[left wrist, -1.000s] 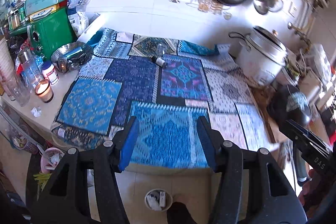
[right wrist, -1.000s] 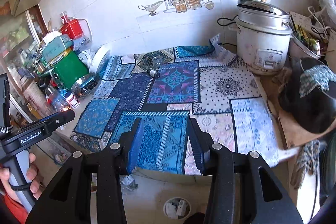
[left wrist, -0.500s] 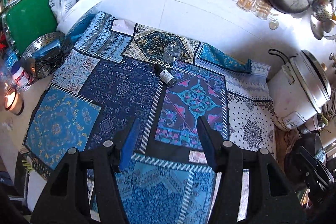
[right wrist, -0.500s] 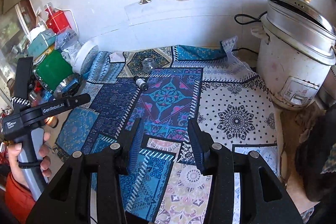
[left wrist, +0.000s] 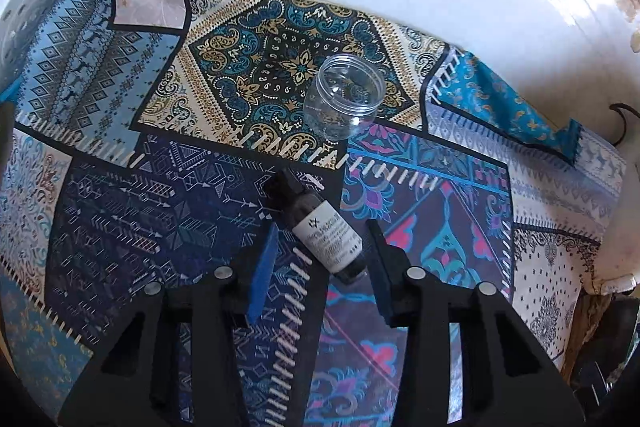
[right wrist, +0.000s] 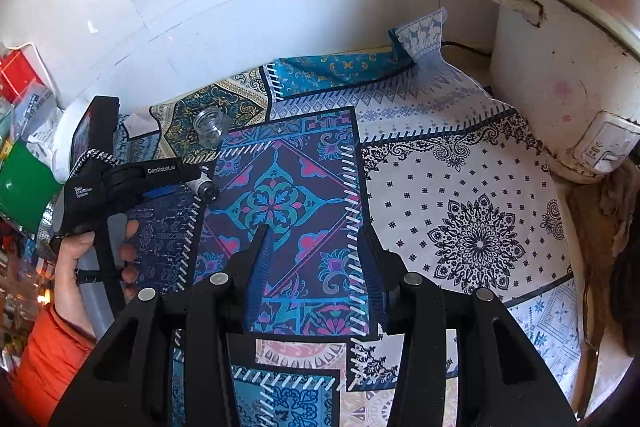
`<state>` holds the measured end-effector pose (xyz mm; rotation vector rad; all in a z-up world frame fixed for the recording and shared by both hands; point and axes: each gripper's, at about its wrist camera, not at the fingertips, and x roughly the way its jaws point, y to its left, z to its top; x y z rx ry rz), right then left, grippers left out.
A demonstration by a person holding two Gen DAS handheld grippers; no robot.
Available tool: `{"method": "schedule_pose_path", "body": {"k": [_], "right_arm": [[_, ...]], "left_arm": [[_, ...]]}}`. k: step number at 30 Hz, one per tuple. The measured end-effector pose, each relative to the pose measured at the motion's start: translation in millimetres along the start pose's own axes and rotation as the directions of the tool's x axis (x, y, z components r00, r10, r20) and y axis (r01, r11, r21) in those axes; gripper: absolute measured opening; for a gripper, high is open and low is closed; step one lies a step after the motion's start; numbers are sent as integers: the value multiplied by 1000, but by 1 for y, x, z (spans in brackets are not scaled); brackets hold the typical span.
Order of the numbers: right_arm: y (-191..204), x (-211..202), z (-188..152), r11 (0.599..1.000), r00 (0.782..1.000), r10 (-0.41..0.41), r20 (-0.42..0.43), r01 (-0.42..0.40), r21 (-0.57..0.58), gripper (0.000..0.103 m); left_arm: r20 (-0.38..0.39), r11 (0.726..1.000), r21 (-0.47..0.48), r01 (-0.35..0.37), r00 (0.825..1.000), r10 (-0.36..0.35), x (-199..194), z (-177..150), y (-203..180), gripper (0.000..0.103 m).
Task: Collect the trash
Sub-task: 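Grasp the brown bottle with the left tool while the right tool grasps the clear jar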
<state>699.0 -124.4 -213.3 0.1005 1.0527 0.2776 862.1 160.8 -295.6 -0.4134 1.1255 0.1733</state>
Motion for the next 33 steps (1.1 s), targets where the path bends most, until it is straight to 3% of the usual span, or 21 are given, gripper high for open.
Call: {"method": "schedule_pose_path", "body": {"k": [4,9,13,17,21,25,30,33], "right_arm": [[11,21,13,999,999,11,-36,-12,-30,40],[42,47,44,993,996,66,-53,-71,-92,40],[78,78,70,981,989,131,-65,-139,-134,59],[118,120,92,969,984,159,-84,-171,-178,62],[147,167,105,972,985,138,-102,-155,-179,61],[159,212,113,985,982,119,-145,-136,-107,61],[170,231,114,991,990,56,-130,-72,-116,61],[174,237,112,988,989,27,-146,-48,-144,53]], "left_arm": [[-3,999,-36,7,1000,-8,11,4,9,32],[9,1000,6,17,1000,-17,4,-3,26,27],[5,1000,3,19,1000,-19,-7,-3,56,27],[22,1000,-13,18,1000,-18,-24,-1,92,27],[61,1000,2,9,998,-9,-44,-2,113,27],[83,1000,18,9,997,-10,-55,-3,126,27],[85,999,36,26,996,-29,-60,-3,134,27],[93,998,50,29,995,-33,-63,-3,130,27]]}}
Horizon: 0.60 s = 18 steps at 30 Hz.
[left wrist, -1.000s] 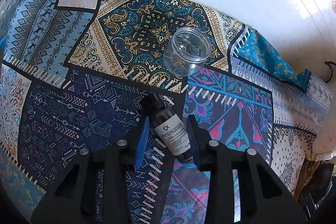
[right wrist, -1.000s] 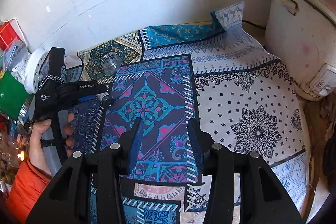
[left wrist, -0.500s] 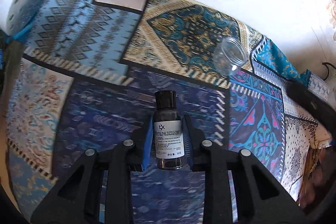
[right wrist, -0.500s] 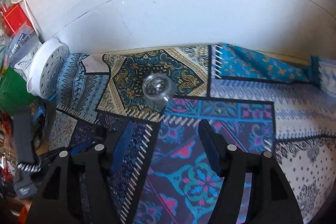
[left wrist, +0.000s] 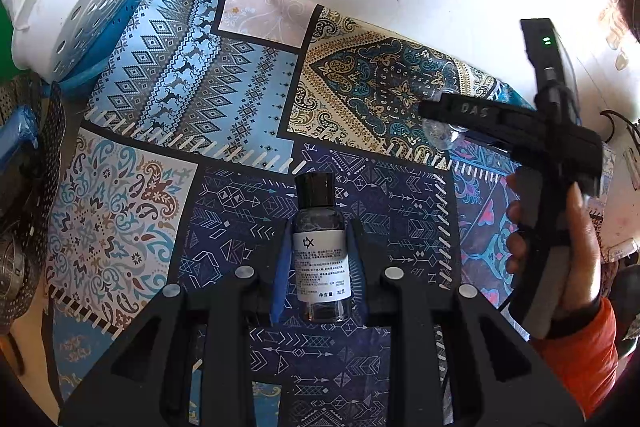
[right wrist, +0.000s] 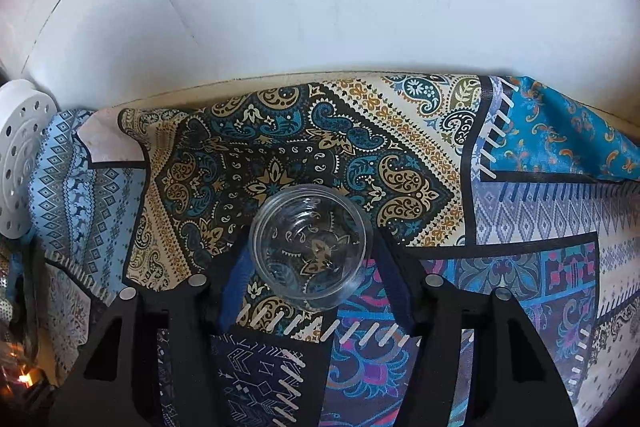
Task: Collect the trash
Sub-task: 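Grasp the brown bottle with the left tool while the right tool grasps the clear jar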
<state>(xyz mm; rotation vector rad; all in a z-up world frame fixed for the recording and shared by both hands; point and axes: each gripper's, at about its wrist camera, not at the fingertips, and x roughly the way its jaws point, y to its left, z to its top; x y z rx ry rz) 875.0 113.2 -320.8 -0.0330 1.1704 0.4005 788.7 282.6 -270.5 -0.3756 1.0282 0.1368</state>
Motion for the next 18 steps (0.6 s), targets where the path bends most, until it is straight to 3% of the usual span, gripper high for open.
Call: {"method": "schedule_pose_path", "body": {"k": [5,8,18], "right_arm": [[1,-3,-7,1000,1000,7,1,-7,-4,52],[-4,-25,-18,999,999,37,24,-36,-9,52],[-36,-186,-92,987,975,120,189,-96,-131,52]], "left_arm": [[26,1000,20,-4,1000,4,-14,-1,-10,27],[49,1000,31,-2,999,1,-26,-2,-20,27],[209,998,67,-17,978,2,-113,-35,-97,27]]}}
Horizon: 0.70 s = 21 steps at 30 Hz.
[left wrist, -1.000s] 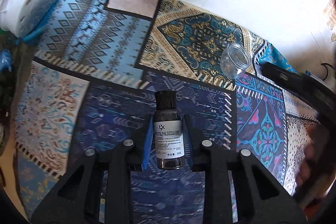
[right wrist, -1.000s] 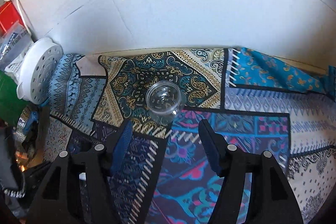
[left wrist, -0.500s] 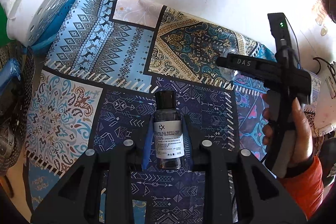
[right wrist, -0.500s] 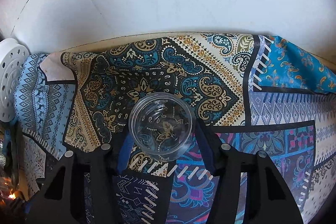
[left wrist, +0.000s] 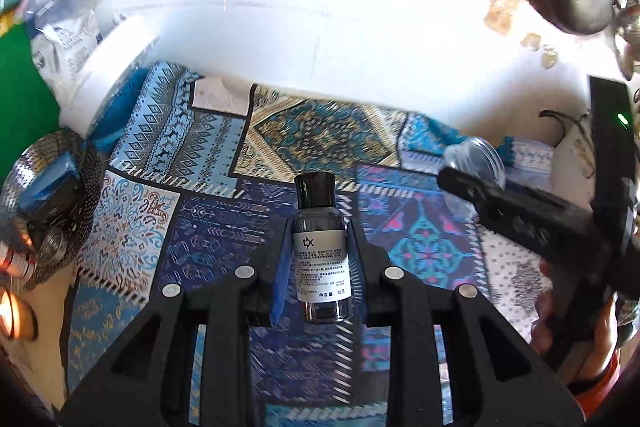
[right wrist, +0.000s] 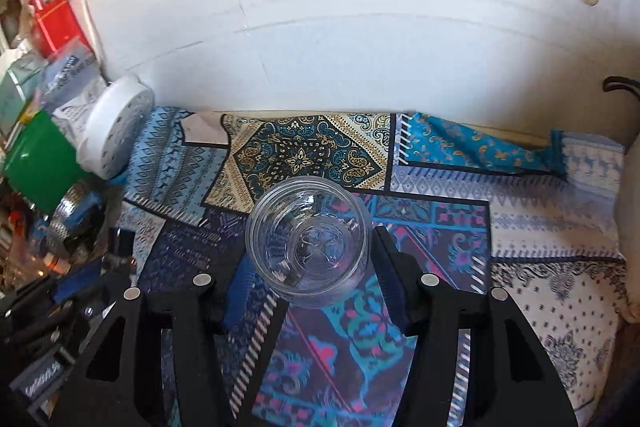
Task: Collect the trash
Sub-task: 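Carry the bottle and clear jar down toward the floor bin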
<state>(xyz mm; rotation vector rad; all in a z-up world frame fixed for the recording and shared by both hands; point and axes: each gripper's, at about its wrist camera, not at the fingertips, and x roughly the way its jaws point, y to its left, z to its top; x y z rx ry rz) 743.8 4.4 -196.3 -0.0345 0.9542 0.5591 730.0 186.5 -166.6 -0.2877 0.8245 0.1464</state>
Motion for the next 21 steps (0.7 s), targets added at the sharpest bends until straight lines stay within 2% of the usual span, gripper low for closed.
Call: {"method": "schedule_pose_path", "body": {"k": [5,12,17,21], "right_arm": [[-14,-86,-32,996,998,57,38,-55,-68,52],[-15,-155,-90,988,994,102,35,-98,-117,52],[-11,-191,-133,989,990,135,44,-131,-72,53],[3,-214,-171,993,993,111,50,-109,-44,53]], "left_arm": [[82,999,-53,-10,997,15,-64,-33,-41,27],[116,997,-72,-5,993,14,-140,-90,-81,27],[111,998,-66,4,994,3,-175,-125,-83,27],[106,999,-45,24,994,-19,-194,-157,-72,27]]}}
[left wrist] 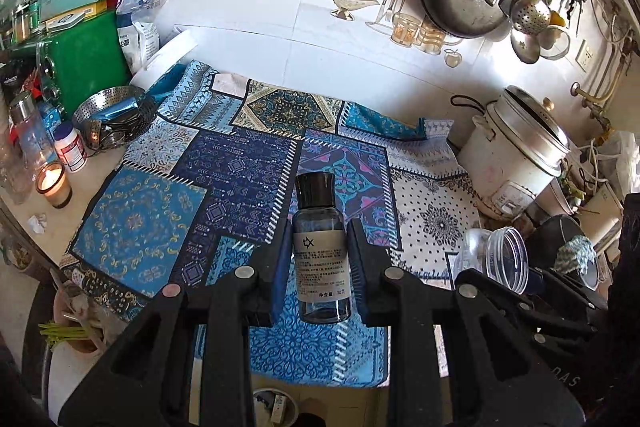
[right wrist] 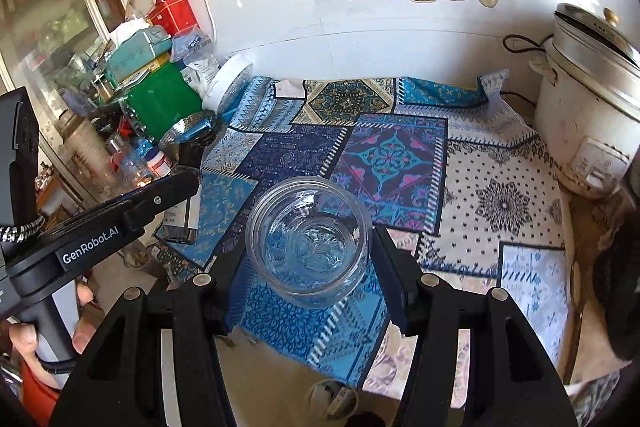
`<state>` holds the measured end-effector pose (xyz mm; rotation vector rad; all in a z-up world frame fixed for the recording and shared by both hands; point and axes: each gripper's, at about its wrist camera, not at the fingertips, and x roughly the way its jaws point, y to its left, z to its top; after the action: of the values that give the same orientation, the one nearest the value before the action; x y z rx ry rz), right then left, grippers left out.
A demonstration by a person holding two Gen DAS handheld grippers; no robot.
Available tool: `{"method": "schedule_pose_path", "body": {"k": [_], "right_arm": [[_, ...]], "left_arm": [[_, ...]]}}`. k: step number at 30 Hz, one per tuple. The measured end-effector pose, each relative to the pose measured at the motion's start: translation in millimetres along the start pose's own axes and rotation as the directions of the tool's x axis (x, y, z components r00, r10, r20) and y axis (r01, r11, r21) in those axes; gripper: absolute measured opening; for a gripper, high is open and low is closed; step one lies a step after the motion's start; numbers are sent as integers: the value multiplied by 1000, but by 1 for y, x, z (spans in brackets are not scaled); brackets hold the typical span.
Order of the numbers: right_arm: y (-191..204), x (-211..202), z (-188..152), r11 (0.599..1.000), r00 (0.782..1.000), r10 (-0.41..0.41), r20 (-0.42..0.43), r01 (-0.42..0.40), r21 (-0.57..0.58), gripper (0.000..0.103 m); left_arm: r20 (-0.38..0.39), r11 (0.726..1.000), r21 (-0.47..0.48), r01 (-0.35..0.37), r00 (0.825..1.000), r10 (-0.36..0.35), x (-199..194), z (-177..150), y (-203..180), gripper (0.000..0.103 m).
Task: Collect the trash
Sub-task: 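Carry the bottle and clear jar down toward the floor bin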
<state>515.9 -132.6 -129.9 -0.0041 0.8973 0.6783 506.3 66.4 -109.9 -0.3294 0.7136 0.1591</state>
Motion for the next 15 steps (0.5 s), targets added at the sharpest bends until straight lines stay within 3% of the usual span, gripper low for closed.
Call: {"method": "schedule_pose_path", "body": {"k": [8,11,15], "right_arm": [[38,-9,-92,986,997,-76,-5,76,145,53],[47,-4,-127,975,994,-101,-31,105,196,53],[50,5,-168,954,991,-93,-93,116,276,53]], "left_arm": [[-96,997,70,46,995,-39,-35,-91,45,27],[-137,993,115,30,990,-15,-45,-124,60,27],[-240,991,129,41,971,-9,-45,-163,77,27]]}}
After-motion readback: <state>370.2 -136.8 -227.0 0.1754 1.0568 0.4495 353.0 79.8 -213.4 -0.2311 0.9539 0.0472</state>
